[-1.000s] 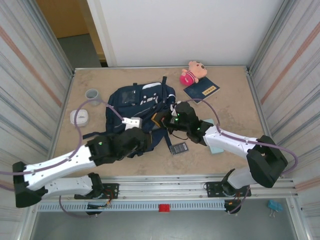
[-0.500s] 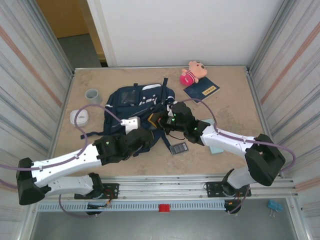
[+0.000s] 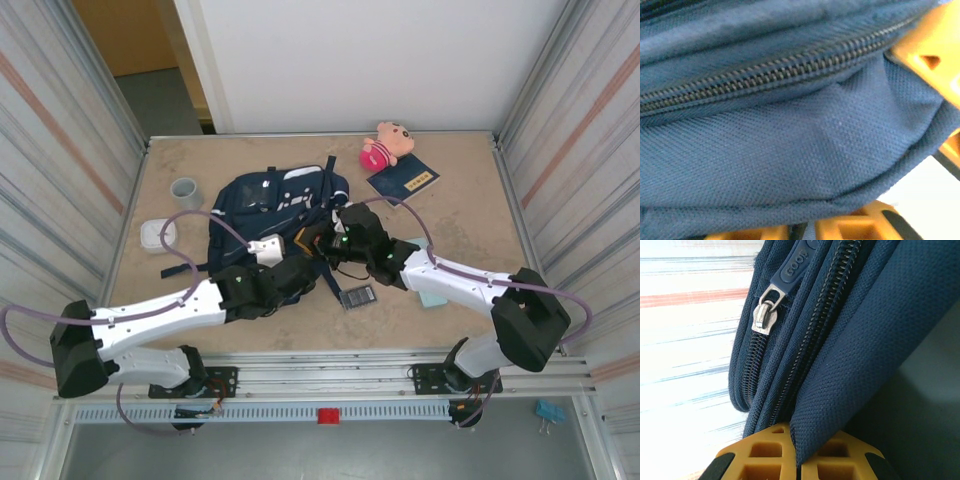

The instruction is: Pack books, pencil case, and school supplies into a backpack

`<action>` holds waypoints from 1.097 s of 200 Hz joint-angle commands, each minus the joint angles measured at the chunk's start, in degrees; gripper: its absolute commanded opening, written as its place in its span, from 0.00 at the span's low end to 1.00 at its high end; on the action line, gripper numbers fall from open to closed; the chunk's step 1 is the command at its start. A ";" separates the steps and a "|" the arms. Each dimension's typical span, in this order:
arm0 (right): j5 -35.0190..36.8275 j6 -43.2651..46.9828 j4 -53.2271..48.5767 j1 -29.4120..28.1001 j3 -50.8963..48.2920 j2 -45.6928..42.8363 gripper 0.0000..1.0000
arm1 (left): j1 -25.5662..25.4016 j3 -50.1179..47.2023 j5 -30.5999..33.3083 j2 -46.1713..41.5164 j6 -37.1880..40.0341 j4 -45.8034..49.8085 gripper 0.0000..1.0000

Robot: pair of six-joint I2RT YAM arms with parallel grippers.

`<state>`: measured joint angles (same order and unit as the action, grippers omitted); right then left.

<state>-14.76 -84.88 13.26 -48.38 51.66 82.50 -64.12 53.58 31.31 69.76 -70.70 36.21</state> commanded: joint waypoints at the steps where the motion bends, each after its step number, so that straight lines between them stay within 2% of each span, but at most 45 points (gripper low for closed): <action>1: -0.73 1.73 1.93 -0.72 3.42 -2.20 0.02 | 1.01 1.70 2.33 -0.31 -0.61 3.29 0.04; 9: -0.53 1.79 1.62 -0.36 3.05 -2.58 0.02 | 1.10 1.73 2.31 -0.78 -0.51 4.36 0.00; 46: -1.56 3.23 -0.26 3.47 1.69 -4.95 0.02 | 1.68 -0.81 1.06 -5.72 1.60 6.83 0.00; 77: -7.83 6.17 -3.52 11.63 1.33 -6.47 0.03 | 2.62 -4.67 -0.45 -12.46 5.57 8.80 0.00; 97: -12.56 8.11 -6.19 16.49 2.43 -6.18 0.03 | 4.19 -7.61 -4.30 -17.01 11.84 4.17 0.00; 110: -13.82 7.67 -5.92 17.68 2.50 -5.86 0.09 | 5.41 -9.94 -6.92 -19.50 14.67 -1.56 0.00; 133: -13.70 3.70 -2.70 15.99 0.91 -5.42 0.43 | 7.36 -13.32 -11.07 -21.36 17.36 -14.00 0.00; 152: -10.68 -0.45 0.61 12.00 -1.81 -5.90 0.54 | 7.69 -12.81 -12.60 -19.39 18.51 -18.69 0.00; 171: -6.60 -3.01 2.25 7.62 -3.64 -6.10 0.58 | 7.69 -10.75 -14.40 -16.23 19.72 -19.78 0.00; 198: -1.89 -4.50 3.66 3.20 -4.16 -4.95 0.59 | 7.69 -9.90 -17.18 -13.82 20.16 -23.56 0.00; 208: -1.79 -4.13 3.62 2.89 -3.58 -4.34 0.56 | 7.69 -9.75 -17.50 -13.61 20.07 -24.05 0.00; 219: -1.95 -2.98 2.87 3.03 -2.92 -3.90 0.49 | 7.69 -9.47 -17.18 -13.82 20.22 -23.28 0.00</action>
<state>-19.03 -87.20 12.64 -45.01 47.55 78.39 -56.47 40.93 15.64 56.62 -52.34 19.20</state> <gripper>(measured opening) 0.549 0.054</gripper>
